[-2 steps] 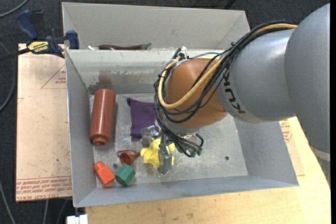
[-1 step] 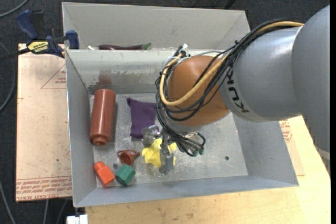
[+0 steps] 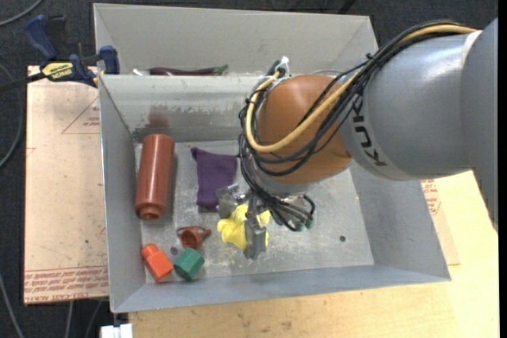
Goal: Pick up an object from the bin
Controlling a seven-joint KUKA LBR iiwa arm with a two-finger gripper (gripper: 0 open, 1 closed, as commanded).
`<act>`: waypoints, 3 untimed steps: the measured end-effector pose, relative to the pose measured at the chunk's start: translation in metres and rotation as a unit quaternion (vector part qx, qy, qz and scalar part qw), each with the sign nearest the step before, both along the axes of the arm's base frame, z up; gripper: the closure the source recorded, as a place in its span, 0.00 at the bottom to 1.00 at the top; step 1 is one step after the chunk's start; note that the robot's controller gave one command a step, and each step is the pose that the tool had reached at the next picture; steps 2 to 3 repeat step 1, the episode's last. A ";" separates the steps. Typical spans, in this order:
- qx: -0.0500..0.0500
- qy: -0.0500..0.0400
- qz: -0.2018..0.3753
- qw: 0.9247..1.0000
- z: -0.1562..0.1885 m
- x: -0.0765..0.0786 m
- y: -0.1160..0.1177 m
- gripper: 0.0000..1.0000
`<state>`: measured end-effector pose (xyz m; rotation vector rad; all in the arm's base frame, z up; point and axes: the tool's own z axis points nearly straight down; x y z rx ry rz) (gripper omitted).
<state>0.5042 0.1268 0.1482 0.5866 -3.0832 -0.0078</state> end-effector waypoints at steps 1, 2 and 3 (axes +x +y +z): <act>0.000 -0.002 0.000 1.000 0.022 0.001 0.000 1.00; 0.000 -0.002 0.000 1.000 0.022 0.001 0.000 1.00; 0.000 -0.002 0.000 1.000 0.022 0.001 0.000 1.00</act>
Offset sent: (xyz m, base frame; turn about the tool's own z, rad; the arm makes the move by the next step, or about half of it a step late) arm 0.0001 0.0000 0.0247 0.0000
